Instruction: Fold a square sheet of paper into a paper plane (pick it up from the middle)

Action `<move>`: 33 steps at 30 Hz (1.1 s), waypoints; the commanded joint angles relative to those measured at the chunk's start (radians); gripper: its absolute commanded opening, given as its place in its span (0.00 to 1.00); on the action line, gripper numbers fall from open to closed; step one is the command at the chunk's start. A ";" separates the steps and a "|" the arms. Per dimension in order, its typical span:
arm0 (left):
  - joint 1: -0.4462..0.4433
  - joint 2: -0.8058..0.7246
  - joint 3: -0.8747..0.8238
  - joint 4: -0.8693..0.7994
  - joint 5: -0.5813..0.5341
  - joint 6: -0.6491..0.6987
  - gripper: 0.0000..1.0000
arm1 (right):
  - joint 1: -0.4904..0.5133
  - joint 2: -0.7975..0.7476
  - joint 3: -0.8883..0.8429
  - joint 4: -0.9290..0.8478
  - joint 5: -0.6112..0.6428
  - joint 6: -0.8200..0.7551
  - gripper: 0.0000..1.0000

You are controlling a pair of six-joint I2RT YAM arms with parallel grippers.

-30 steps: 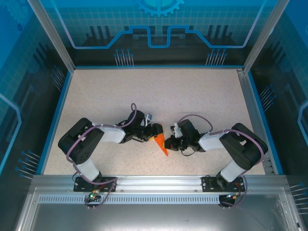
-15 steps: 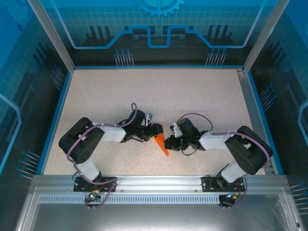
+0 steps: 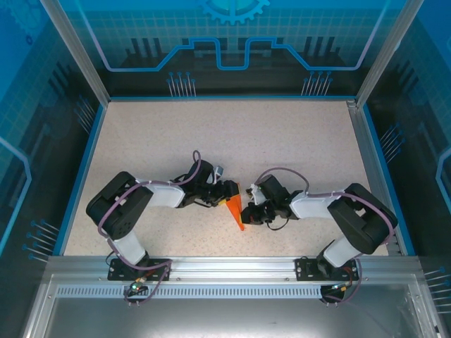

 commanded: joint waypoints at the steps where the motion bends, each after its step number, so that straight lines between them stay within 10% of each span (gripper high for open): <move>1: -0.004 0.046 0.005 -0.065 -0.050 0.036 0.65 | 0.026 0.041 0.007 -0.095 -0.019 -0.032 0.04; 13: -0.003 0.046 0.014 -0.080 -0.040 0.041 0.65 | 0.031 -0.108 0.033 -0.189 0.018 -0.032 0.19; 33: -0.005 0.062 0.025 -0.083 -0.027 0.038 0.65 | 0.059 0.019 0.035 -0.137 -0.045 -0.028 0.05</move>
